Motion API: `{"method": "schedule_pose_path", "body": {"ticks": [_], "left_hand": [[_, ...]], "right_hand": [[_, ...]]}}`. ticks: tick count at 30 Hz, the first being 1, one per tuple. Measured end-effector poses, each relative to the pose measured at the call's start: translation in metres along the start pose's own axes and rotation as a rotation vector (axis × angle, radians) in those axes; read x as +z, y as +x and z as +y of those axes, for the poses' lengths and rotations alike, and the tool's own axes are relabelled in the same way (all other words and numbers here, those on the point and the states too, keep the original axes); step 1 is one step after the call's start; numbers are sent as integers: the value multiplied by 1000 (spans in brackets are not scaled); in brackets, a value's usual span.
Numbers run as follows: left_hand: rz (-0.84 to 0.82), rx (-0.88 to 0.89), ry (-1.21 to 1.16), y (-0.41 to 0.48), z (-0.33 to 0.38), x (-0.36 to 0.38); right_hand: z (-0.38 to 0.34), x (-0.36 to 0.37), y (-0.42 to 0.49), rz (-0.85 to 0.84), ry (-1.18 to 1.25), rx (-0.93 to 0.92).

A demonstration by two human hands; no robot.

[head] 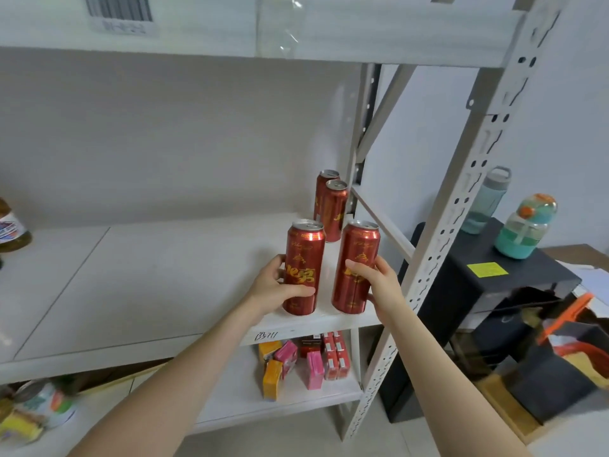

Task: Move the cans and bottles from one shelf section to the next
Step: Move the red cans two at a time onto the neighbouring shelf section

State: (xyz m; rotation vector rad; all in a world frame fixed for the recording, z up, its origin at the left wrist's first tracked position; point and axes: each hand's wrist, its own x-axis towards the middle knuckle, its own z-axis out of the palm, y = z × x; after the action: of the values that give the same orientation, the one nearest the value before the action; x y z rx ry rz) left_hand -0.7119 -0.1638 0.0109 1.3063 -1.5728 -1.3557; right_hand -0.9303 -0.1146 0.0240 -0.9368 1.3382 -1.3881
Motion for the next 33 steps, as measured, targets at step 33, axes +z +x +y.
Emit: {"method": "schedule_pose_path", "body": {"ticks": [33], "left_hand": [[115,73,-70,134,-30,9]], "right_hand": [[37,1,189,-40,-17,-112]]}}
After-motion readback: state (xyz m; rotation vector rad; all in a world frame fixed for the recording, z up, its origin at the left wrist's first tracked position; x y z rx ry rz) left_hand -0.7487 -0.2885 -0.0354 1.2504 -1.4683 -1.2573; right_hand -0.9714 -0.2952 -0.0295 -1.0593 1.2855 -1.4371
